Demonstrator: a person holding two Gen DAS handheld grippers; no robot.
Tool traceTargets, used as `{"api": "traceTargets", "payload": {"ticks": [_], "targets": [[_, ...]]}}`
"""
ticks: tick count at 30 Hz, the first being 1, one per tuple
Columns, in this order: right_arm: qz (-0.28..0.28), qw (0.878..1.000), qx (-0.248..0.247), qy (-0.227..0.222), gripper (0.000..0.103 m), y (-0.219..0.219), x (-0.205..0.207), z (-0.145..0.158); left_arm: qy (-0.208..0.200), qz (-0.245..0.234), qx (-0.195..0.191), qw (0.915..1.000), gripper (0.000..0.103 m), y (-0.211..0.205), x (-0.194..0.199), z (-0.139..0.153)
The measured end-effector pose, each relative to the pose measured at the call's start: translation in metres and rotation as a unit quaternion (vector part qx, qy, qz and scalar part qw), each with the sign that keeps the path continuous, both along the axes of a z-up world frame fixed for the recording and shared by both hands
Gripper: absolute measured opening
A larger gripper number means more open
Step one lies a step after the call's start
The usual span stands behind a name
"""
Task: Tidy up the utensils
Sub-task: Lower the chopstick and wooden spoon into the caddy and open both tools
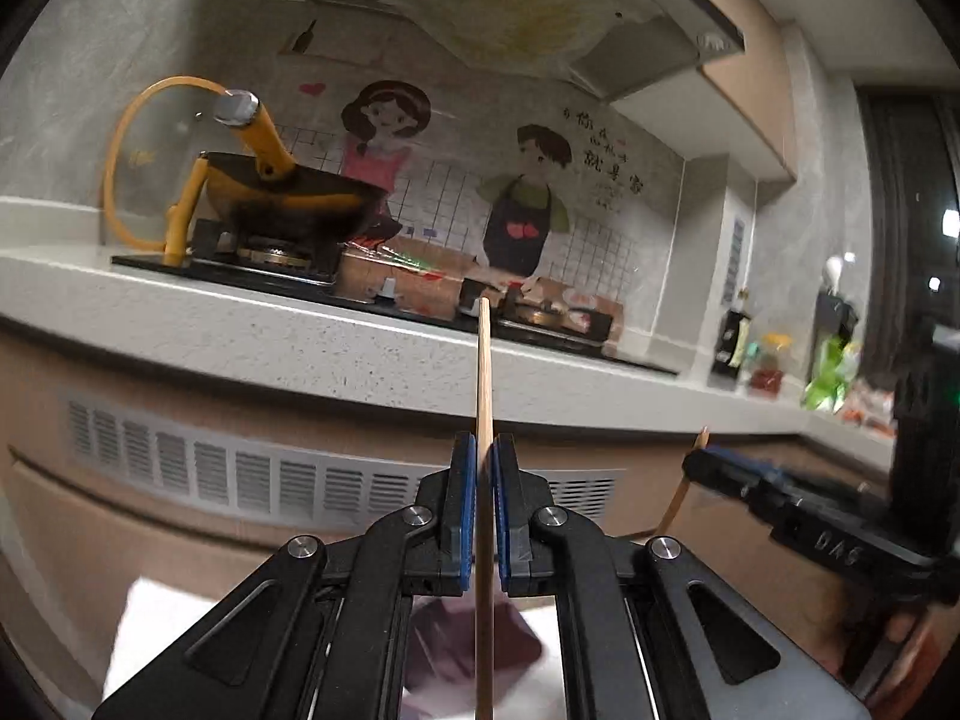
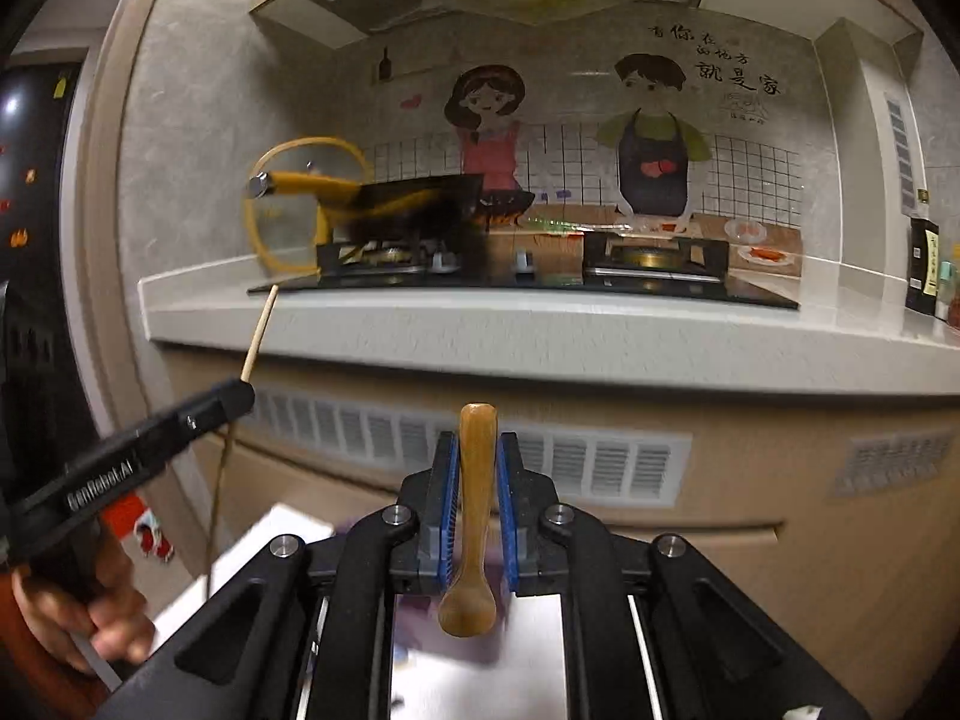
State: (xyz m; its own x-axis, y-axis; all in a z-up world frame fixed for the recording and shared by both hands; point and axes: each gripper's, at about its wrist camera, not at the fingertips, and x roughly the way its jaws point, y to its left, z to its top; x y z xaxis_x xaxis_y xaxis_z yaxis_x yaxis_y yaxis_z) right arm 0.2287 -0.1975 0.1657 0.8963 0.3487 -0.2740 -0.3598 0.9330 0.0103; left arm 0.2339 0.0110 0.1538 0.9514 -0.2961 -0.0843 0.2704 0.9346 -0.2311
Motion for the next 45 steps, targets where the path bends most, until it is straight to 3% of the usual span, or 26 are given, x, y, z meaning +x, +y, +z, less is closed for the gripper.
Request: {"api": "traceTargets", "payload": {"ticks": [8,13,17,21,30,35,41,45], "targets": [[-0.003,0.999,-0.010,0.035,0.011,0.018,0.064,-0.037,0.008,0.049,-0.012,0.9987,0.006,0.002,0.077,-0.059],[-0.011,0.999,-0.029,0.044,0.011,0.025,0.082,-0.069,-0.008,0.079,-0.018,0.9967,0.006,0.003,0.092,-0.082],[-0.004,0.998,-0.028,0.049,0.011,0.031,0.091,-0.083,-0.024,0.093,0.006,0.9953,0.006,-0.004,0.099,-0.094],[0.001,0.998,-0.028,0.061,0.011,0.034,0.096,-0.096,0.002,0.095,0.006,0.9955,0.006,-0.003,0.102,-0.112],[0.007,0.992,-0.060,0.115,0.012,0.038,0.091,-0.140,0.100,0.080,-0.010,0.9917,0.006,0.007,0.098,-0.159],[0.055,0.985,-0.024,0.161,0.014,0.033,0.094,-0.156,0.128,0.066,0.002,0.9896,0.006,0.010,0.086,-0.159],[0.011,0.993,-0.051,0.106,0.015,0.028,0.061,-0.134,0.135,0.050,0.014,0.9895,0.008,0.014,0.062,-0.131],[0.003,0.990,-0.083,0.111,0.018,0.034,0.039,-0.132,0.125,0.048,0.017,0.9908,0.008,0.023,0.033,-0.115]]}}
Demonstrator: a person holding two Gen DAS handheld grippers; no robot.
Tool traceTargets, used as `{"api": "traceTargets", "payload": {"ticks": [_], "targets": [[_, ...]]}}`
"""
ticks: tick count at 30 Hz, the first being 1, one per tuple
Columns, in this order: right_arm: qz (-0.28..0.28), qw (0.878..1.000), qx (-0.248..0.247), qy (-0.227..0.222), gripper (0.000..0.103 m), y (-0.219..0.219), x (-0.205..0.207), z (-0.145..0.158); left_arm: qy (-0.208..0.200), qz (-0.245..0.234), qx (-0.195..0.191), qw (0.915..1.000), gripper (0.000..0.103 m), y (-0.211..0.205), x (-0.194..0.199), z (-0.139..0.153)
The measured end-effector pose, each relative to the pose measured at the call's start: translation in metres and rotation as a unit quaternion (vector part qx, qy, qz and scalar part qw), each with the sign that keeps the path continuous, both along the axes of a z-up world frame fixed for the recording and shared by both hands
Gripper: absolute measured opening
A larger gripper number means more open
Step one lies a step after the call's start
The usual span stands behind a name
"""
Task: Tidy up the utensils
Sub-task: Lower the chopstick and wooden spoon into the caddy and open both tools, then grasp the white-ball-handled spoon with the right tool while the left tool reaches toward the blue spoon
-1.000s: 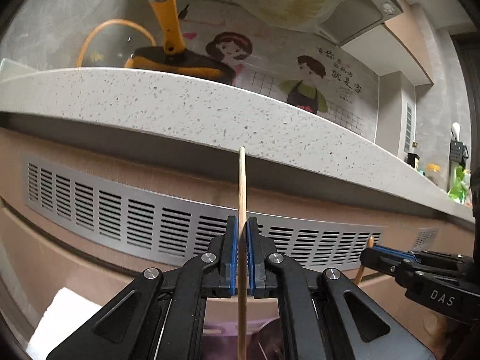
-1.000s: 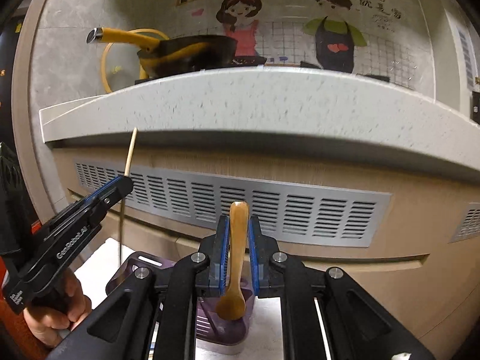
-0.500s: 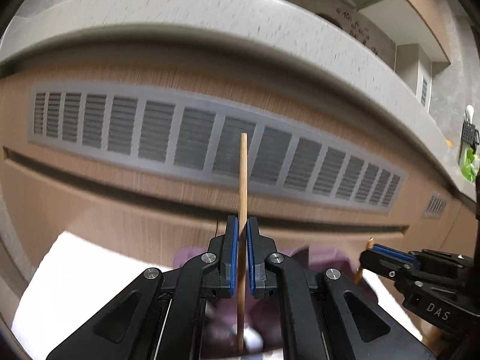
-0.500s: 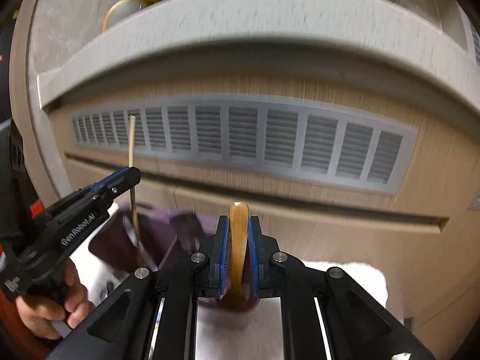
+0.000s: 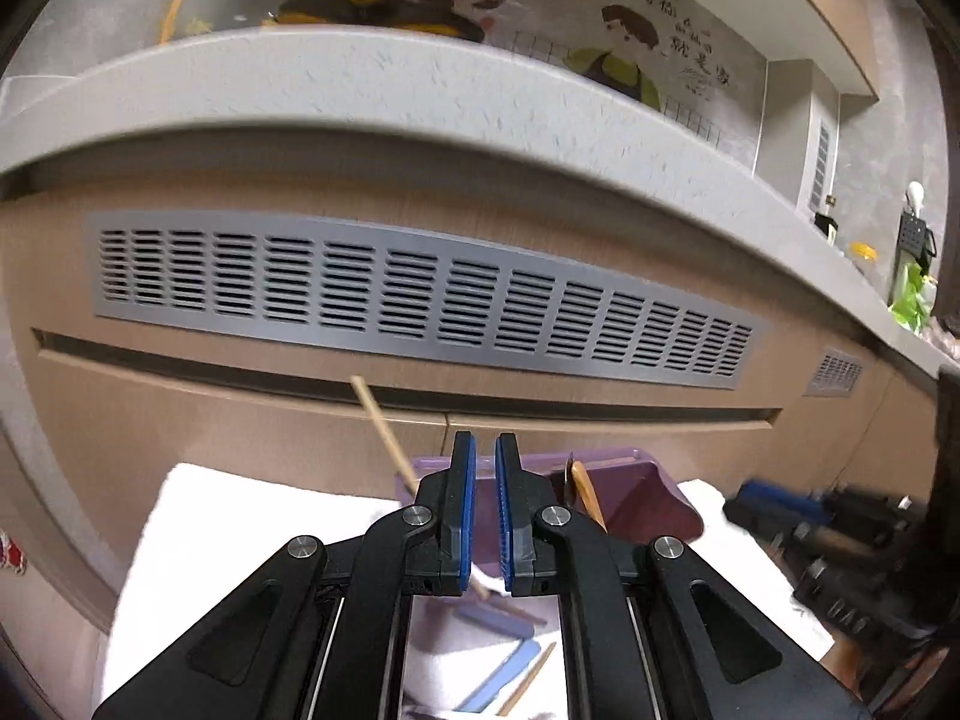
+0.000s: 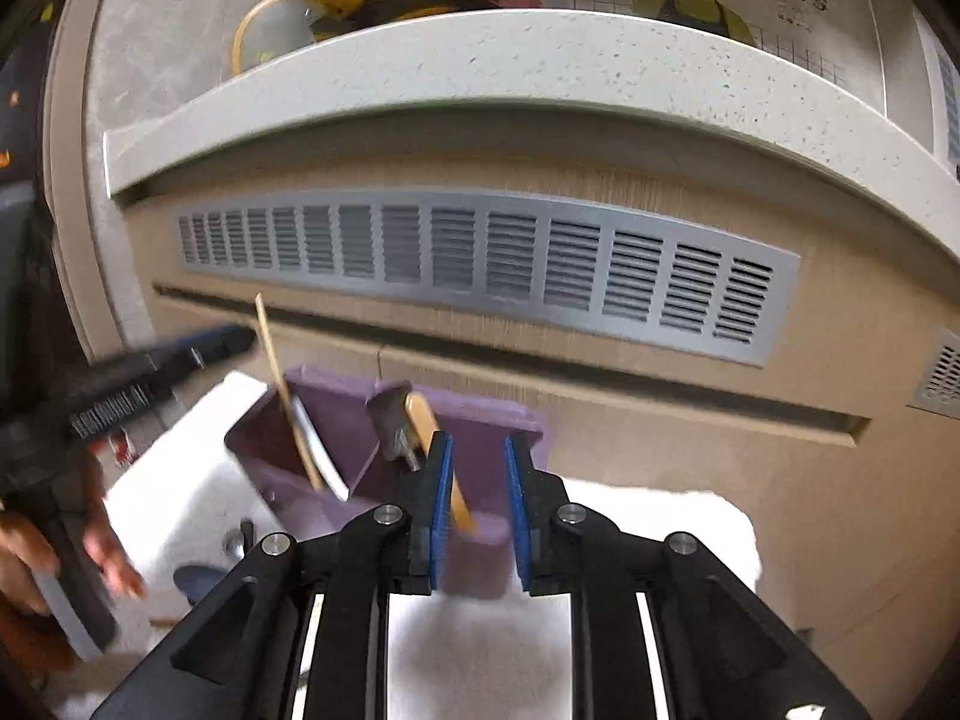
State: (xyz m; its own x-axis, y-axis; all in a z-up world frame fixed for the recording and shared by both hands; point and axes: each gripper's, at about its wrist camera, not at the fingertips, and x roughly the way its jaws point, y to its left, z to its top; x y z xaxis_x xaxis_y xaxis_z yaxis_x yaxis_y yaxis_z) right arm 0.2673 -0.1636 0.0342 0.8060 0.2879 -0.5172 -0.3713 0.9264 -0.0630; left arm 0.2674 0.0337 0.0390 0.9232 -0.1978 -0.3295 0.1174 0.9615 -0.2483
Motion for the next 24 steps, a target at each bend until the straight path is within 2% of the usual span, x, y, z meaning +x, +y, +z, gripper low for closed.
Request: {"api": "traceTargets", "payload": {"ticks": [3,6,9,11,13,17,20,24], "targets": [[0.011,0.999,-0.005,0.031,0.018,0.004,-0.014,-0.010,0.018,-0.002,-0.008,0.9998,0.009,0.011,-0.021,-0.004],[0.037,0.995,0.010,0.092,0.018,0.008,-0.028,-0.036,0.054,0.002,0.014,0.9985,0.022,0.014,-0.039,-0.023],[0.057,0.987,0.017,0.149,0.018,0.019,-0.036,-0.064,0.100,-0.012,0.026,0.9946,0.022,0.018,-0.054,-0.048],[0.067,0.984,0.009,0.166,0.018,0.027,-0.043,-0.079,0.123,-0.001,0.040,0.9916,0.022,0.022,-0.064,-0.065],[0.077,0.982,-0.009,0.174,0.018,0.037,-0.045,-0.091,0.152,0.014,0.055,0.9867,0.022,0.027,-0.069,-0.079],[0.116,0.978,-0.051,0.164,0.018,0.060,-0.041,-0.102,0.181,0.010,0.049,0.9822,0.022,0.042,-0.076,-0.099],[0.140,0.975,-0.081,0.151,0.018,0.076,-0.032,-0.106,0.179,0.024,0.040,0.9828,0.022,0.051,-0.081,-0.104],[0.152,0.970,-0.114,0.152,0.020,0.090,-0.016,-0.117,0.182,0.007,0.017,0.9832,0.022,0.057,-0.084,-0.105]]}}
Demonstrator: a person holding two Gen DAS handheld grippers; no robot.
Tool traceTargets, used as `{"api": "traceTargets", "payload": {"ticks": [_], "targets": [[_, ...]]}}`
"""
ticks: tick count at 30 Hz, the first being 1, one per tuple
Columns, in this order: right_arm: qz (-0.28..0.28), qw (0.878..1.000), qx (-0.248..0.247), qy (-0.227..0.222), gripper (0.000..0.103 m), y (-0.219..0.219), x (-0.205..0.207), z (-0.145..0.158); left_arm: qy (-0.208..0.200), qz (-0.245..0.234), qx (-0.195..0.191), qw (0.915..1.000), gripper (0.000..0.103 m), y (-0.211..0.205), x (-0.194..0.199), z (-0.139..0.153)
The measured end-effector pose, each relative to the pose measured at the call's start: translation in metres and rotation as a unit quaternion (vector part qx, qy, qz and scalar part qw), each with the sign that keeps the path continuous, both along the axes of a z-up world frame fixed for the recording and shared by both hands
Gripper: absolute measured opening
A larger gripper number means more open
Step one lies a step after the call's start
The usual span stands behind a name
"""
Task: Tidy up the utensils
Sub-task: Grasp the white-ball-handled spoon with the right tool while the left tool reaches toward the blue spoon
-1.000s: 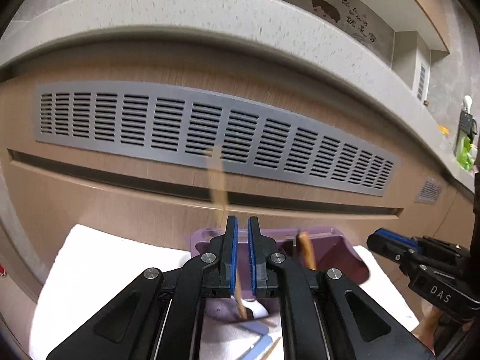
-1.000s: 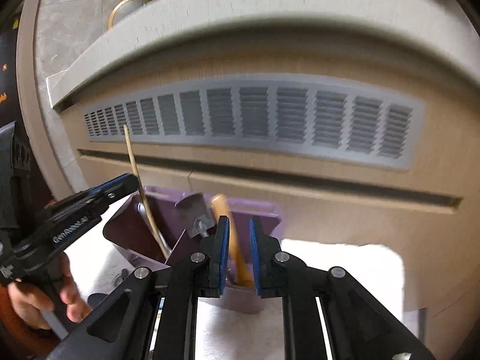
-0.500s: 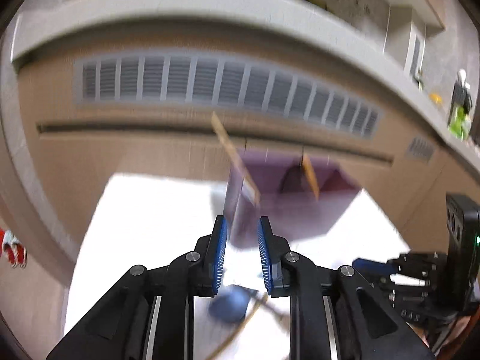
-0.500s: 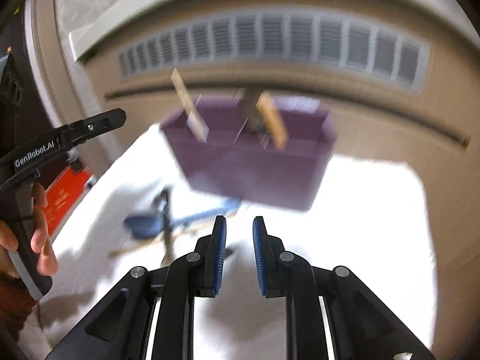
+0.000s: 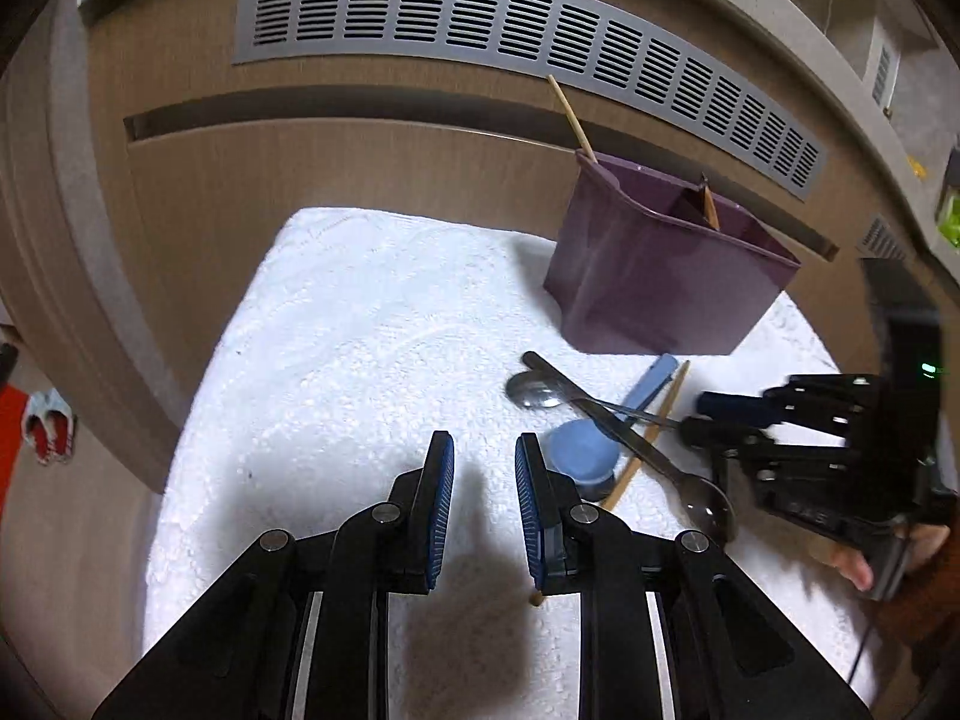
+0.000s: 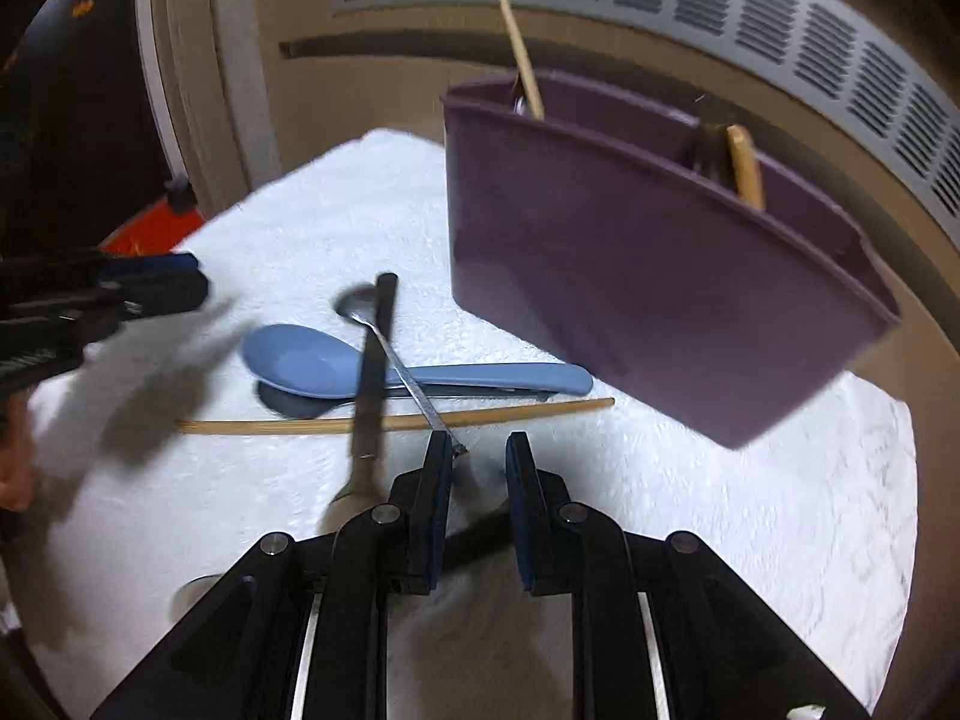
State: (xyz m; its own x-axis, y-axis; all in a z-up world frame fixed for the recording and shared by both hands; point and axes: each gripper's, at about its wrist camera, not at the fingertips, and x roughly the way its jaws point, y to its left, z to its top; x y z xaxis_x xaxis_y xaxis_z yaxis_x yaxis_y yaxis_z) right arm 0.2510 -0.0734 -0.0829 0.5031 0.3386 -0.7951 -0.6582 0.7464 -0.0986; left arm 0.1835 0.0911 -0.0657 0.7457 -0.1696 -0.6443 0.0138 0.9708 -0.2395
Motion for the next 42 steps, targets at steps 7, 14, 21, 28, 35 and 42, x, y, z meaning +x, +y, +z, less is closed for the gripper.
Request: {"api": "traceTargets", "payload": {"ticks": [7,14,21,28,35,42], "targets": [[-0.008,0.998,0.029,0.046,0.021,-0.023,-0.003,-0.004,0.004,-0.038,-0.024,0.9990,0.022,-0.015,0.009,-0.002],[-0.049,0.998,0.036,-0.014,0.021,-0.071,-0.037,0.023,0.010,-0.076,-0.029,0.9967,0.022,-0.043,0.015,0.001],[-0.082,0.993,0.046,-0.078,0.021,-0.105,-0.052,0.066,0.028,-0.076,-0.021,0.9964,0.022,-0.054,0.030,0.005],[-0.103,0.989,0.054,-0.093,0.021,-0.120,-0.052,0.081,0.105,-0.029,-0.058,0.9924,0.022,-0.050,0.069,-0.006],[-0.101,0.990,0.045,-0.093,0.021,-0.123,-0.060,0.081,0.070,-0.081,0.007,0.9942,0.022,-0.088,0.081,-0.003],[-0.115,0.989,0.074,-0.061,0.021,-0.136,-0.052,0.078,0.077,-0.098,0.046,0.9911,0.022,-0.098,0.105,-0.013]]}}
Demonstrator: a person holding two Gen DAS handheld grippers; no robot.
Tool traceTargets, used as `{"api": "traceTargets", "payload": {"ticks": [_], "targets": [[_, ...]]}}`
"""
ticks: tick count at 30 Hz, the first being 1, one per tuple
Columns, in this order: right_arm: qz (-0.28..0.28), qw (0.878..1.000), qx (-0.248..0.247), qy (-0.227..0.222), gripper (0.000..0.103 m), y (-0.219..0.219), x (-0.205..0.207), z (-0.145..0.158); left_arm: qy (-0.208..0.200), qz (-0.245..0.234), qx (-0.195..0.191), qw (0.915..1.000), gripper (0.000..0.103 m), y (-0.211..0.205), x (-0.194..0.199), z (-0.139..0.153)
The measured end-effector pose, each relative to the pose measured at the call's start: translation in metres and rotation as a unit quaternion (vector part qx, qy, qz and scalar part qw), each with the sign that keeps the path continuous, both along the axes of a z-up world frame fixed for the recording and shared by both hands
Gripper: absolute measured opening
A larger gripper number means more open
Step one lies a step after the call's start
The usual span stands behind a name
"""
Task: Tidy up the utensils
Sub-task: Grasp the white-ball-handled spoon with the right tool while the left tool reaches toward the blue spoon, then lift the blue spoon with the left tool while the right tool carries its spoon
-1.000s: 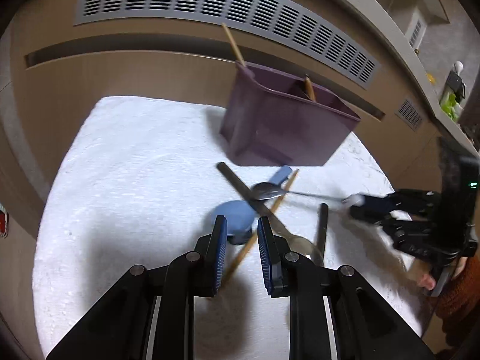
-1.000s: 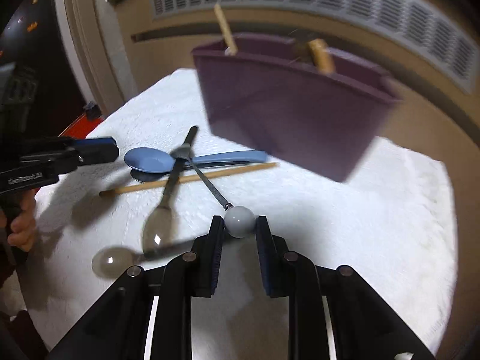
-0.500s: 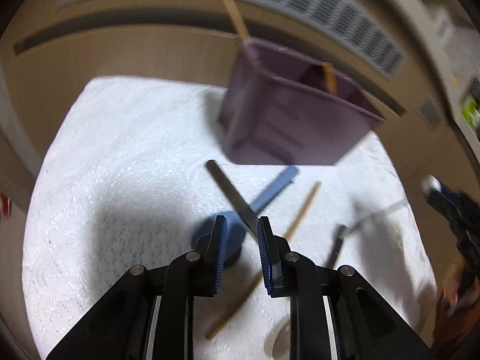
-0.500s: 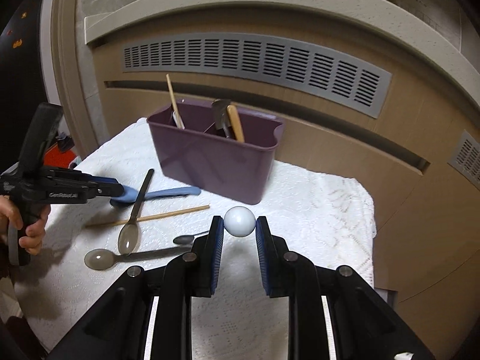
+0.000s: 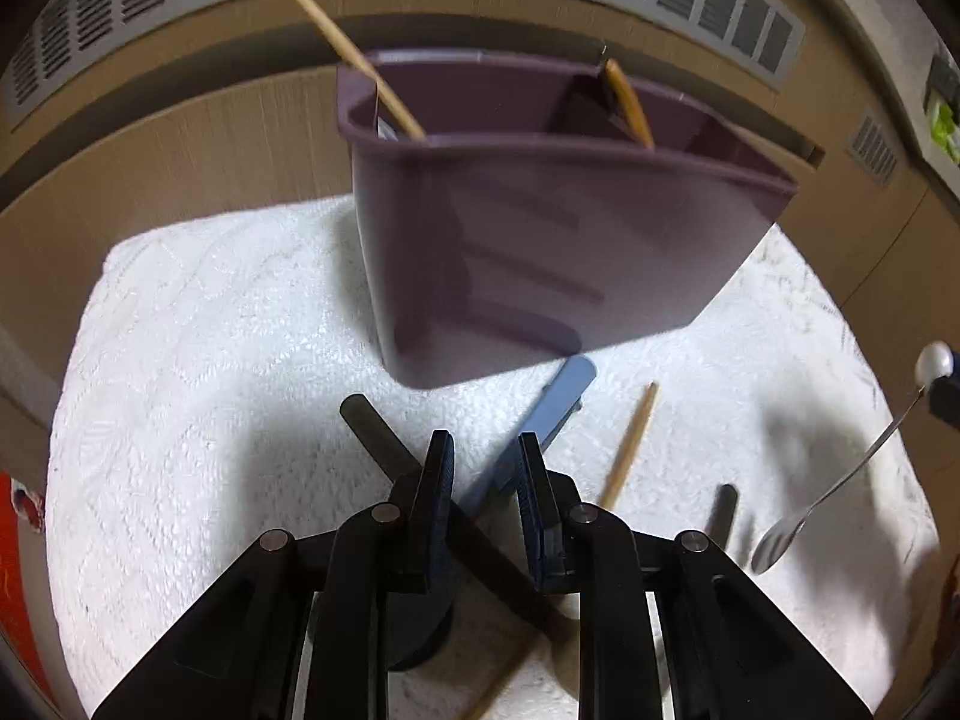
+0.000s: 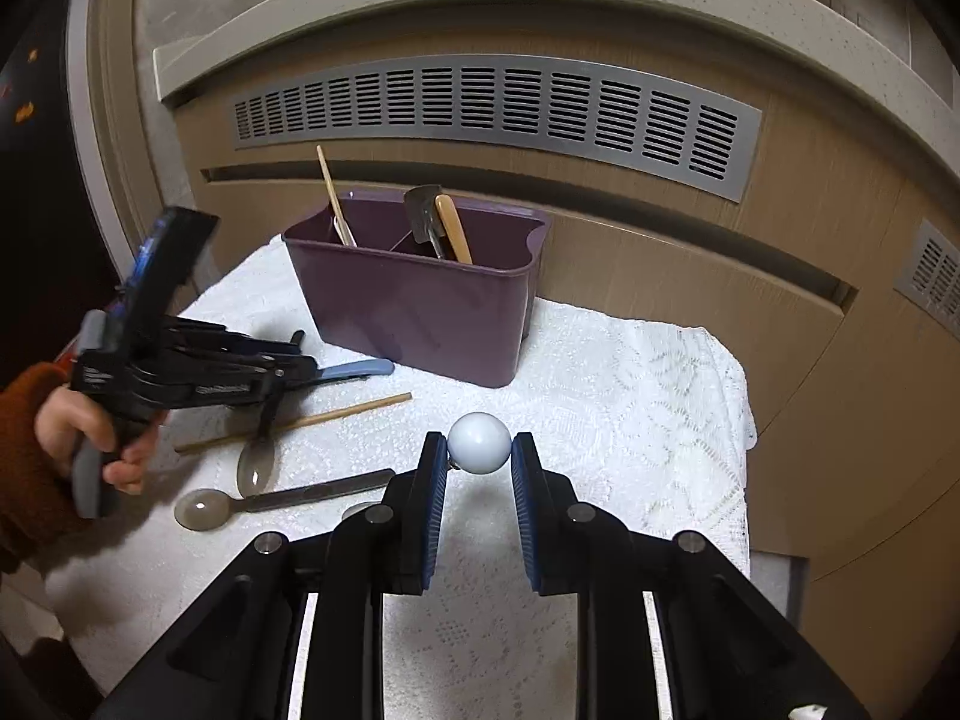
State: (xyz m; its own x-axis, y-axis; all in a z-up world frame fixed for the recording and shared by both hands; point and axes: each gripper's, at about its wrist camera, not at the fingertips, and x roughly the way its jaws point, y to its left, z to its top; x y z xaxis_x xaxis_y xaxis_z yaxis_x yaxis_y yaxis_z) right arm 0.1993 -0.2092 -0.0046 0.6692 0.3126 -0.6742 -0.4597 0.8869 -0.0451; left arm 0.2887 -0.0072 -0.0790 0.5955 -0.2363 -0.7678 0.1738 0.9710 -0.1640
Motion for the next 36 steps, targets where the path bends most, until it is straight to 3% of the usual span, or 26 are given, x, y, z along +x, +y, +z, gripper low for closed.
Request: {"api": "traceTargets", "payload": {"ticks": [4,10,17,21,24,30,34,36], "targets": [[0.007,1.000,-0.002,-0.006,0.021,0.006,0.003,0.002,0.024,-0.010,-0.004,0.9996,0.022,0.006,-0.012,-0.006],[0.013,1.000,0.001,-0.012,0.021,0.014,0.007,0.005,0.044,-0.029,-0.033,0.9980,0.022,0.021,-0.060,-0.009],[0.016,1.000,-0.003,-0.012,0.021,0.008,-0.004,0.009,0.024,-0.046,-0.085,0.9950,0.022,0.033,-0.091,0.015],[0.012,1.000,-0.006,-0.015,0.021,0.002,-0.013,0.012,0.028,-0.066,-0.036,0.9968,0.022,0.013,-0.069,0.020],[0.007,1.000,-0.008,-0.024,0.021,-0.003,-0.021,0.016,0.055,-0.077,0.006,0.9955,0.022,0.001,-0.045,0.013],[0.004,0.999,-0.005,-0.037,0.021,-0.011,-0.032,0.020,0.088,-0.066,0.061,0.9921,0.022,-0.009,-0.019,-0.001],[0.001,0.999,-0.015,-0.052,0.021,-0.010,-0.034,0.021,0.085,-0.052,0.046,0.9939,0.021,-0.012,-0.011,0.000],[0.002,0.998,-0.014,-0.058,0.021,-0.008,-0.035,0.023,0.075,-0.055,0.029,0.9952,0.015,-0.015,-0.011,0.000]]}}
